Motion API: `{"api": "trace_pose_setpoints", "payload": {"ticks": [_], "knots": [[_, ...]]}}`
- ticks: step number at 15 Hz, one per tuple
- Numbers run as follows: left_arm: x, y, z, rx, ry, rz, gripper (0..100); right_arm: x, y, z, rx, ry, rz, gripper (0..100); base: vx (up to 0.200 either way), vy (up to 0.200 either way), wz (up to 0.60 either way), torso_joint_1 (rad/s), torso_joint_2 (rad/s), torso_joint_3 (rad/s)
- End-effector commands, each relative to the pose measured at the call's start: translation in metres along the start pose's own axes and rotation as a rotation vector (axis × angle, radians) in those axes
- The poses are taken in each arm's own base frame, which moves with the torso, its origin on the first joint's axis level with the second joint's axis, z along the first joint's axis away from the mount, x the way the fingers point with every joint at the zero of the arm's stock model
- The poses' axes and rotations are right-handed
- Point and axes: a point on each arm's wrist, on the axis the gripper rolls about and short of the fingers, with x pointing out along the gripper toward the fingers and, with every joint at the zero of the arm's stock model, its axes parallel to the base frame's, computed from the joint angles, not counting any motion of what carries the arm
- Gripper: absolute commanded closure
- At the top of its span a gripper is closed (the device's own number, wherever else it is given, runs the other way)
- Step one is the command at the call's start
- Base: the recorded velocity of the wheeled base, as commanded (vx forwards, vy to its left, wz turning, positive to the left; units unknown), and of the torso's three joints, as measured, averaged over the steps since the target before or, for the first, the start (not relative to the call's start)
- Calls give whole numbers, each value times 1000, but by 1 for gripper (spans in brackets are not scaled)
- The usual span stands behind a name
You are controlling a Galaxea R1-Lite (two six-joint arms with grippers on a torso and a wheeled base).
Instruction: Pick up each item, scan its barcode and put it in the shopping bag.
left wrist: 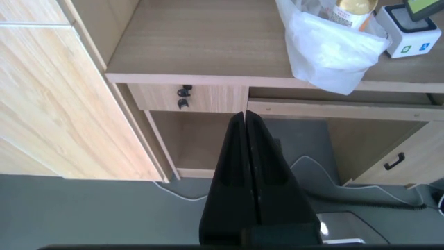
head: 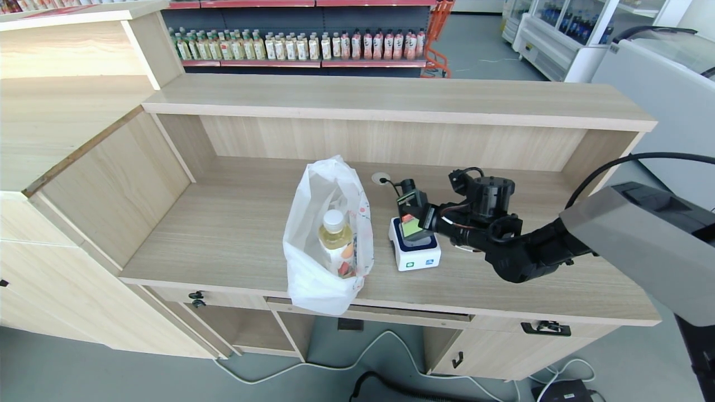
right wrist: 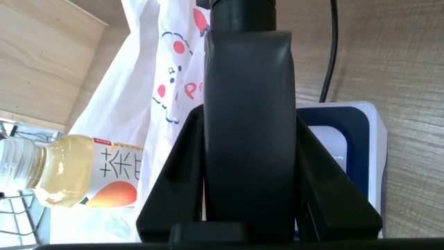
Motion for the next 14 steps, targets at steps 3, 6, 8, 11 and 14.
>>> {"api": "trace_pose_setpoints", "payload": {"ticks": [3,6,8,11,14], "knots": [[0,0,0,0,0,0,100,5,-5,-8,4,13,-7,100,0,0,0,0,0,0],[0,0,0,0,0,0,100,5,-4,-8,6,13,-5,100,0,0,0,0,0,0],[0,0,0,2,-1,0,100,6,-4,-8,5,12,-3,100,0,0,0,0,0,0],[0,0,0,3,-1,0,100,7,0,-8,20,9,7,100,0,0,0,0,0,0],[0,0,0,2,-1,0,100,-2,12,13,16,-42,20,100,0,0,0,0,0,0]]}}
